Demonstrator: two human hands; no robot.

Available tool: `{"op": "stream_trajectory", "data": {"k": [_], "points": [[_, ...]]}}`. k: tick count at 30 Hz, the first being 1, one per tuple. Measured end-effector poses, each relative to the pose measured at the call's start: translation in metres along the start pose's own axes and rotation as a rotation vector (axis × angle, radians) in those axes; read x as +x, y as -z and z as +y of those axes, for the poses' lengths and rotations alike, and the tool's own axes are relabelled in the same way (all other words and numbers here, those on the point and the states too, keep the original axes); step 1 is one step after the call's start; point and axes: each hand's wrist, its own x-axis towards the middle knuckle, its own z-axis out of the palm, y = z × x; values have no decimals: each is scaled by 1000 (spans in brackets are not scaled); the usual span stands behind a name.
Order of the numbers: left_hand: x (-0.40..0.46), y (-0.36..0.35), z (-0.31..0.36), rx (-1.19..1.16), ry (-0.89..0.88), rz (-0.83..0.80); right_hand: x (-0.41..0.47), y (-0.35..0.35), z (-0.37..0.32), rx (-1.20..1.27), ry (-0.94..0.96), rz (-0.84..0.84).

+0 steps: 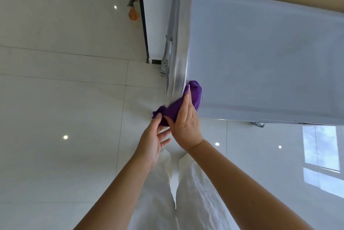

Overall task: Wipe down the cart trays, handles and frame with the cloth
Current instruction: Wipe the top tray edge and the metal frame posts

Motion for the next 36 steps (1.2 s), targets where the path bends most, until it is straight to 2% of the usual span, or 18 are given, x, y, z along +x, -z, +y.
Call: {"op": "stream_trajectory", "data": {"k": [3, 5, 7, 8, 10, 14, 19, 22, 24, 26, 28, 30, 32, 36], "points": [[3, 2, -2, 161, 42, 111, -6, 16, 20, -93, 107, -160], [1, 2, -3, 258, 22, 197, -9, 38, 34, -238, 231, -363], [-1, -2, -4, 353, 20, 188, -9, 62, 49, -411, 371, -616], [-2, -5, -5, 398, 30, 154, -8, 71, 54, -472, 377, -694], [-4, -14, -7, 485, 34, 84, -3, 80, 57, -492, 257, -718], [-7, -25, -9, 593, -4, 25, 20, 73, 43, -253, -177, -582], [-11, -22, -13, 643, -30, 11, 23, 40, 16, -60, -160, -683], [-13, -16, -14, 810, -111, 24, 24, 44, 19, -144, -104, -798], [-14, -12, -16, 984, -218, 54, 29, 56, 29, -270, -40, -898], [-15, -12, -18, 1081, -455, 75, 32, 61, 39, -391, -11, -946], [-17, -20, -17, 1078, -769, 65, 27, 55, 39, -481, 20, -874], [-16, -35, -16, 1046, -940, 38, 16, 41, 38, -513, -1, -691], [-11, -51, -13, 1040, -946, -6, 9, 33, 35, -536, -33, -584], [16, -64, -2, 1120, -813, -135, -2, 28, 46, -579, 7, -423]]}}
